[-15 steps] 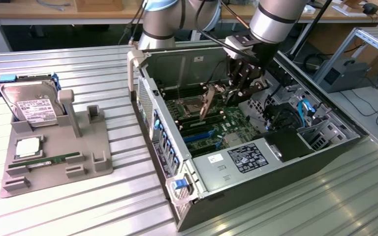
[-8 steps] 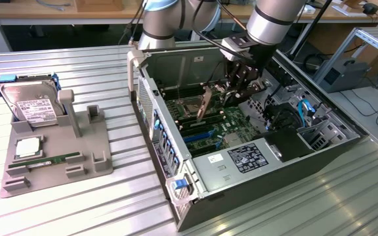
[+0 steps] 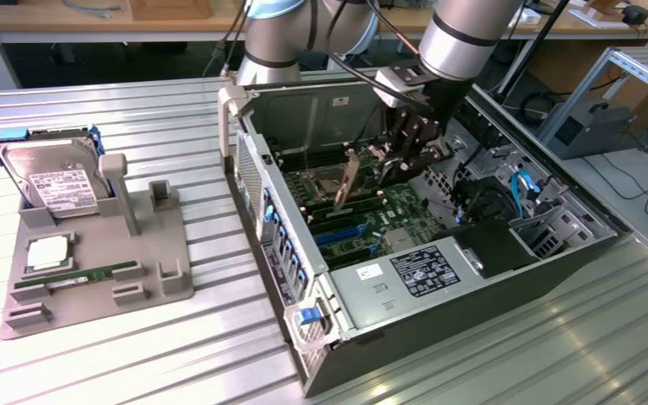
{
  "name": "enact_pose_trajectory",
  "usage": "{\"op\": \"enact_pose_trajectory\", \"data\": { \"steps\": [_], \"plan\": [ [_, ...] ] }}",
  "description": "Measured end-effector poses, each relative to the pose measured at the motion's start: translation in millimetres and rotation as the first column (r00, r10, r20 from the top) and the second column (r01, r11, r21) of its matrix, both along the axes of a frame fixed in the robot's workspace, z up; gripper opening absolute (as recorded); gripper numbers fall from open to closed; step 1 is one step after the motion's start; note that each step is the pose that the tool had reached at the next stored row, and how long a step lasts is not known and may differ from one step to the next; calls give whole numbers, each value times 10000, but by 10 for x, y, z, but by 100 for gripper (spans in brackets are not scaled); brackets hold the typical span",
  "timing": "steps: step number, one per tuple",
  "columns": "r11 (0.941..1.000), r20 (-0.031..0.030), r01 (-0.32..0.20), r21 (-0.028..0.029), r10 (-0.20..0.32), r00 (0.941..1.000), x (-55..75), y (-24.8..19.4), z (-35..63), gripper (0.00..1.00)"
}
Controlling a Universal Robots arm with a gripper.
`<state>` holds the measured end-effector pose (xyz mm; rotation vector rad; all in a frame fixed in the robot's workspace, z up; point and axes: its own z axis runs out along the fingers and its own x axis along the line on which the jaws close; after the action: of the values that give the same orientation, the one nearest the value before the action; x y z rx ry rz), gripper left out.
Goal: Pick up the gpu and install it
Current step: 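Insert the gpu into the slot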
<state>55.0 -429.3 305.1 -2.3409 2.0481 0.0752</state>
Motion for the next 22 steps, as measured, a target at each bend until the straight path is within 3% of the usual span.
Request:
{"op": "enact_pose_trajectory", "data": {
  "steps": [14,21,22],
  "plan": [
    [10000,0,0,0,0,10000,-69,-50,-38,27],
    [10000,0,0,0,0,10000,-85,-161,-51,27],
    [10000,0,0,1,0,10000,-85,-195,-55,27]
  ]
}}
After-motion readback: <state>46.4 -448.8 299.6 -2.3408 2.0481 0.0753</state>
